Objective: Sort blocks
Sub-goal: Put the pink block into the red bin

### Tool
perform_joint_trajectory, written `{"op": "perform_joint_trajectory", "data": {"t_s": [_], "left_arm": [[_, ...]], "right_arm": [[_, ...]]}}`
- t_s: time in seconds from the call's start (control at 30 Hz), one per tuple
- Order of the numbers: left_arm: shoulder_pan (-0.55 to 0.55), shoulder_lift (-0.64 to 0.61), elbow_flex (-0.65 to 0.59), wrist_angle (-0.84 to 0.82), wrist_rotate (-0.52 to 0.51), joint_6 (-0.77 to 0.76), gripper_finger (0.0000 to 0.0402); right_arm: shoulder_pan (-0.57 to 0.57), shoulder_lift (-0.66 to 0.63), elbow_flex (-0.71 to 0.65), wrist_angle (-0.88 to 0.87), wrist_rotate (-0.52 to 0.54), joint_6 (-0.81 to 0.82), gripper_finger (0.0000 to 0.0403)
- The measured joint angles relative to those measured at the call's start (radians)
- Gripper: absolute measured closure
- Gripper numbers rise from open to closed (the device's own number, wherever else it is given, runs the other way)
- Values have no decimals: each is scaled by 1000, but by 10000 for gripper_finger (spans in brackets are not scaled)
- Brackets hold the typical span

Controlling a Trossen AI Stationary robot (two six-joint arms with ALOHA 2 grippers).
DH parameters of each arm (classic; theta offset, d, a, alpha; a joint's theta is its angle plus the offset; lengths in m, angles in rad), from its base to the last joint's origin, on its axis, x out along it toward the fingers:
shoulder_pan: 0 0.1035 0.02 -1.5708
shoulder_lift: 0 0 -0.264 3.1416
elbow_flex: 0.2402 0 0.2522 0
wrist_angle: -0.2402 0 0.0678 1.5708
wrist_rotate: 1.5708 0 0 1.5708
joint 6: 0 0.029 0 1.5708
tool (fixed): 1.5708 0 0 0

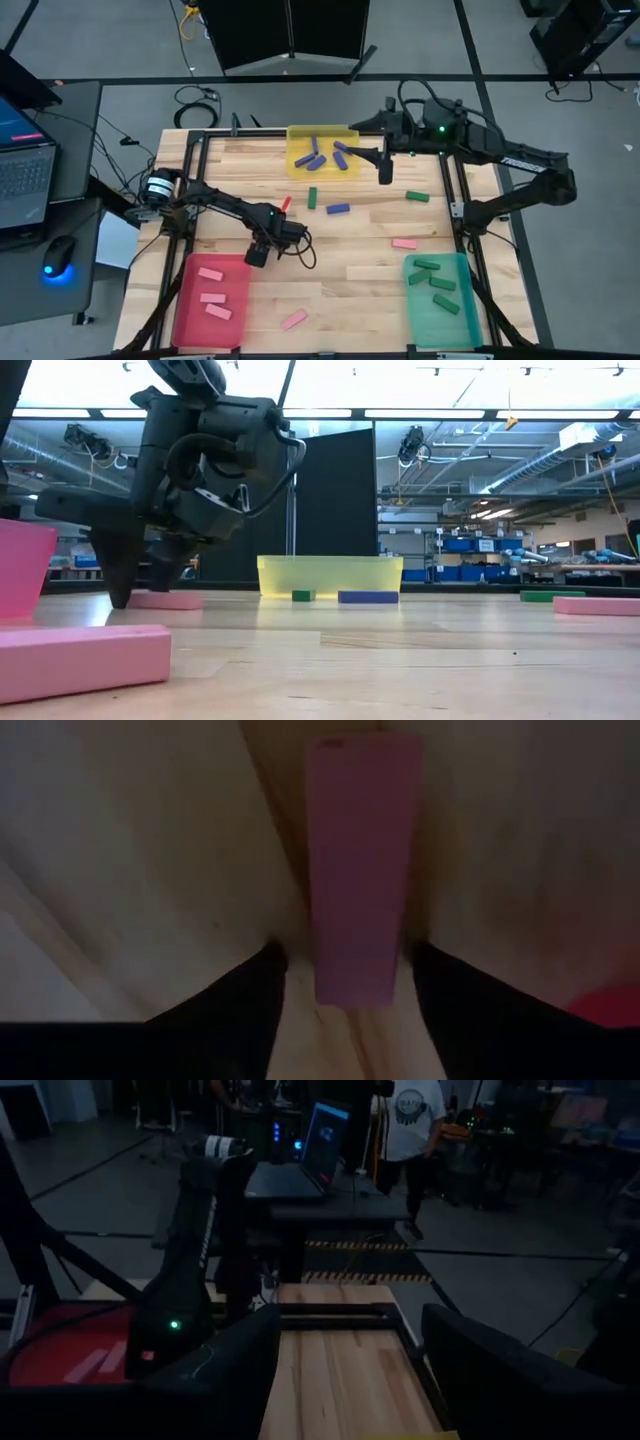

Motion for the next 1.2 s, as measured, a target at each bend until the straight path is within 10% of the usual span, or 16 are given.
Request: {"op": "perform_joint_trajectory", "data": {"t_s": [0.27, 0.67, 0.9, 1.2], "left_arm": [[2, 2, -3, 32, -6, -8, 301], [-42, -226, 105, -16, -72, -164, 301], [-234, -447, 177, -159, 13, -373, 301], [-530, -405, 175, -279, 165, -823, 301]], "right_arm": [[92, -2, 0, -15, 105, 0, 154], [197, -2, 0, -44, 148, 0, 158], [284, 0, -34, -151, 167, 8, 160], [316, 37, -272, -85, 174, 152, 160]]}}
